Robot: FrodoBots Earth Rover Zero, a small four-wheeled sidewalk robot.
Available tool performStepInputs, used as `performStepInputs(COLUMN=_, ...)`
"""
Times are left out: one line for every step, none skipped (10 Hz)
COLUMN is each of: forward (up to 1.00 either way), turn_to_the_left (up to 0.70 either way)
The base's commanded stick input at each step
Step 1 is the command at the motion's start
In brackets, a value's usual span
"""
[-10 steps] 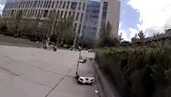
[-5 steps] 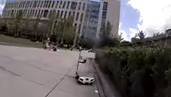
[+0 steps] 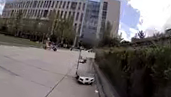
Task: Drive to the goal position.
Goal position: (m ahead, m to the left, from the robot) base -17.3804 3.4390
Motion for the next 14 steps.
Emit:
performStepInputs(forward=0.05, turn_to_the_left=0.03)
performStepInputs(forward=0.05, turn_to_the_left=0.04)
performStepInputs(forward=0.05, turn_to_the_left=0.04)
performStepInputs(forward=0.05, turn_to_the_left=0.02)
performStepInputs(forward=0.05, turn_to_the_left=0.01)
performStepInputs(forward=0.05, turn_to_the_left=0.04)
performStepInputs(forward=0.05, turn_to_the_left=0.01)
performStepInputs(forward=0.05, turn_to_the_left=0.03)
performStepInputs(forward=0.05, turn_to_the_left=0.03)
performStepInputs(forward=0.05, turn_to_the_left=0.01)
performStepInputs(forward=0.05, turn_to_the_left=0.02)
performStepInputs(forward=0.05, turn_to_the_left=0.03)
performStepInputs(forward=0.05, turn_to_the_left=0.01)
performStepInputs(forward=0.05, turn_to_the_left=0.0)
